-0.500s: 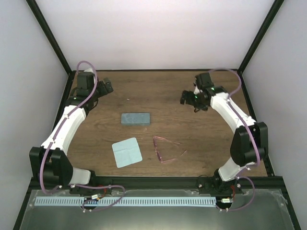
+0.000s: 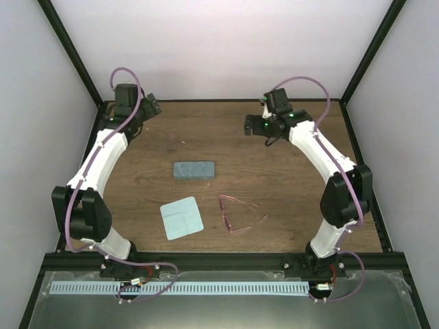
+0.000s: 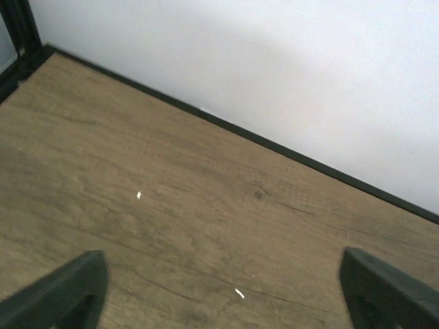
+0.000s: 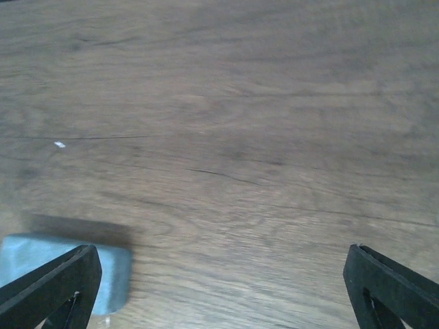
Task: Organize the sunglasses
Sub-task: Adjust the sunglasses case at the center of the board.
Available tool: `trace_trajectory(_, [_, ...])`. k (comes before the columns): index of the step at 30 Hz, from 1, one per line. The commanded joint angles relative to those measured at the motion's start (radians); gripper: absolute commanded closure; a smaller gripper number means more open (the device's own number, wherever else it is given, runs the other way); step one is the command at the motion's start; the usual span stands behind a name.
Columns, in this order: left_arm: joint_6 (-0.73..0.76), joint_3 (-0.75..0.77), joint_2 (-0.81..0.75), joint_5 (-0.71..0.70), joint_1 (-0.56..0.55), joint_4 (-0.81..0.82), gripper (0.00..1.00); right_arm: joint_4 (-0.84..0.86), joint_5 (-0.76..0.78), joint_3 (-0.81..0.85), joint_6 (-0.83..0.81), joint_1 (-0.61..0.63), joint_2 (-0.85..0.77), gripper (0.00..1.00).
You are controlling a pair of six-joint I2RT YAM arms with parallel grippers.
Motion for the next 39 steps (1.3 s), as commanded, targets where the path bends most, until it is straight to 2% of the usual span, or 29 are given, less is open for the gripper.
trace_trajectory(1, [-0.012,-0.119,-0.048,0.003,-0.013,-0.006,0.14,0.078,-0.199,-0.041,0.01,-0.052,0.026,0.0])
trace_trajectory(2, [-0.015,-0.157,-0.062,0.016,-0.021,0.005,0.21,0.09,-0.205,-0.039,0.005,-0.048,0.037,0.0])
trace_trajectory(4, [-0.001,-0.221,-0.084,0.037,-0.044,0.013,0.43,0.103,-0.234,-0.011,-0.013,-0.038,0.075,0.02])
trace_trajectory(5, [0.0,-0.239,-0.094,0.027,-0.061,-0.009,0.51,0.081,-0.251,0.023,-0.017,-0.035,0.11,0.29])
trace_trajectory(6, [-0.007,-0.253,-0.108,0.013,-0.079,-0.038,0.6,0.046,-0.24,0.068,-0.012,-0.026,0.15,0.67])
trace_trajectory(7, [-0.01,-0.277,-0.128,0.003,-0.101,-0.058,0.66,0.009,-0.209,0.114,-0.015,-0.01,0.191,0.9])
trace_trajectory(8, [-0.007,-0.31,-0.153,0.001,-0.122,-0.057,0.73,-0.019,-0.176,0.159,-0.033,0.007,0.234,0.98])
trace_trajectory(9, [0.001,-0.349,-0.177,0.01,-0.147,-0.042,0.81,-0.03,-0.14,0.19,-0.048,0.026,0.269,0.99])
trace_trajectory(11, [0.0,-0.413,-0.21,0.035,-0.186,-0.041,0.88,-0.037,-0.114,0.242,-0.079,0.053,0.331,0.99])
trace_trajectory(14, [-0.026,-0.485,-0.217,0.059,-0.225,-0.047,0.88,-0.04,-0.178,0.339,-0.101,0.071,0.419,0.99])
trace_trajectory(18, [-0.015,-0.553,-0.167,0.054,-0.232,-0.042,0.88,0.002,-0.237,0.387,-0.064,0.078,0.507,0.99])
trace_trajectory(26, [0.018,-0.51,0.009,0.035,-0.233,-0.003,0.87,0.024,-0.332,0.385,-0.066,0.119,0.593,0.99])
trace_trajectory(32, [0.022,-0.454,0.159,0.057,-0.234,-0.003,0.86,0.038,-0.403,0.344,-0.087,0.132,0.591,0.99])
trace_trajectory(39, [0.049,-0.37,0.26,0.038,-0.233,0.016,0.84,0.086,-0.421,0.163,-0.084,0.161,0.498,0.99])
